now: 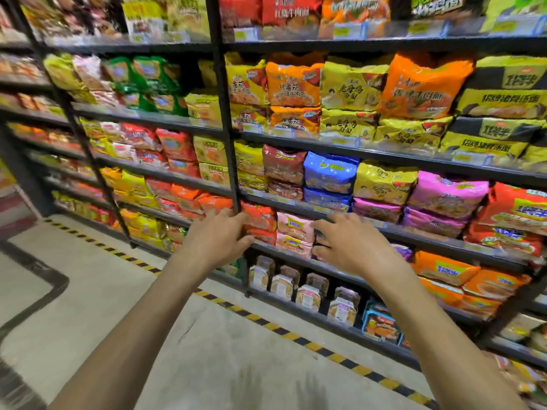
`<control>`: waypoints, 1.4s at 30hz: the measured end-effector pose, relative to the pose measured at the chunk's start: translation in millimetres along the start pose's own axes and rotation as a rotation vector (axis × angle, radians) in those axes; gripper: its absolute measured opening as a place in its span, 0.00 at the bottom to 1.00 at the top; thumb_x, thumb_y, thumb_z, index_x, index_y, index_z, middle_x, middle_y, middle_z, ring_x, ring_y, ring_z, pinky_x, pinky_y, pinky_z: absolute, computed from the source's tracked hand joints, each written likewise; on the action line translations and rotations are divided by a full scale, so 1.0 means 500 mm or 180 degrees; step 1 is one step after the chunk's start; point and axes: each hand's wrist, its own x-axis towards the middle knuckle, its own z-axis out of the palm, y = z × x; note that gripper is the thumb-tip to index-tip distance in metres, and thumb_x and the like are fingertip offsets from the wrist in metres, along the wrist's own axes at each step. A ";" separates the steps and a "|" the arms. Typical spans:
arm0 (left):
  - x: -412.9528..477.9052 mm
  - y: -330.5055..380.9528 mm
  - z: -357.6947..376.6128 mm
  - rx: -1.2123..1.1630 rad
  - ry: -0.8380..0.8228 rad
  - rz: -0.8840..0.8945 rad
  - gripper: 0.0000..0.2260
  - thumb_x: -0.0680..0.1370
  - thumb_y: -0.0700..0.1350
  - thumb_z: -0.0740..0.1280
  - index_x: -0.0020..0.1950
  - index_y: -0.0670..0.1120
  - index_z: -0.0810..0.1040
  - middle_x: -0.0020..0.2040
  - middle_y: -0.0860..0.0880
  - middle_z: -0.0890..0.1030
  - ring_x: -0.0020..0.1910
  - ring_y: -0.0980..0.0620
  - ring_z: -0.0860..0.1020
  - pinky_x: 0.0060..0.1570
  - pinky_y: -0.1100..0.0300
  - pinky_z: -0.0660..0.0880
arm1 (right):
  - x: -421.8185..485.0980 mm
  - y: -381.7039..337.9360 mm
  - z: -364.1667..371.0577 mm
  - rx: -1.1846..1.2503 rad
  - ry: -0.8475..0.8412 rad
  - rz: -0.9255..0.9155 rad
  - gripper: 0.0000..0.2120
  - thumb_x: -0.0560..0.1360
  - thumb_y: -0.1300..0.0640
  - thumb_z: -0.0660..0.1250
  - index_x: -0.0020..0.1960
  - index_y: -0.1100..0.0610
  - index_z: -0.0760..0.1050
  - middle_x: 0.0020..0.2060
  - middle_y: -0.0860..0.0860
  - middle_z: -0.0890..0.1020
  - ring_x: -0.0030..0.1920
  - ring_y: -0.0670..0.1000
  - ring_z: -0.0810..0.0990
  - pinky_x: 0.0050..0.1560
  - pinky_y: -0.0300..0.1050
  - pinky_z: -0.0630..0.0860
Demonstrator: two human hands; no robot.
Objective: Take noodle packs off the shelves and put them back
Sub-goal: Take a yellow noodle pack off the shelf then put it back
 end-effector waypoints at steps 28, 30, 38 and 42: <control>0.130 -0.767 0.035 -0.0027 -0.0081 -0.1311 0.21 0.83 0.59 0.59 0.75 0.54 0.68 0.73 0.47 0.72 0.72 0.41 0.69 0.67 0.40 0.70 | 0.598 -0.693 -0.100 0.0070 -0.0029 -0.1409 0.28 0.82 0.41 0.58 0.79 0.46 0.57 0.74 0.54 0.67 0.73 0.60 0.66 0.66 0.57 0.71; 0.170 -0.827 0.027 0.0037 -0.0043 -0.1355 0.22 0.83 0.60 0.59 0.75 0.54 0.67 0.72 0.47 0.73 0.72 0.41 0.69 0.66 0.41 0.71 | 0.661 -0.738 -0.112 0.0099 0.0038 -0.1431 0.27 0.82 0.41 0.58 0.78 0.47 0.60 0.72 0.55 0.68 0.72 0.60 0.67 0.66 0.57 0.71; 0.281 -1.059 0.045 0.0048 0.0030 -0.1613 0.23 0.83 0.61 0.59 0.74 0.53 0.68 0.71 0.47 0.73 0.71 0.41 0.71 0.63 0.44 0.72 | 0.874 -0.919 -0.138 0.0002 -0.0005 -0.1711 0.28 0.81 0.41 0.59 0.79 0.46 0.59 0.76 0.55 0.64 0.74 0.60 0.64 0.69 0.58 0.68; 0.327 -1.181 0.059 -0.0080 0.0160 -0.1667 0.23 0.83 0.60 0.59 0.76 0.53 0.68 0.71 0.46 0.74 0.71 0.42 0.71 0.64 0.42 0.74 | 0.971 -1.010 -0.139 0.0034 -0.0008 -0.1775 0.29 0.81 0.41 0.59 0.79 0.47 0.57 0.77 0.56 0.61 0.75 0.60 0.62 0.69 0.59 0.68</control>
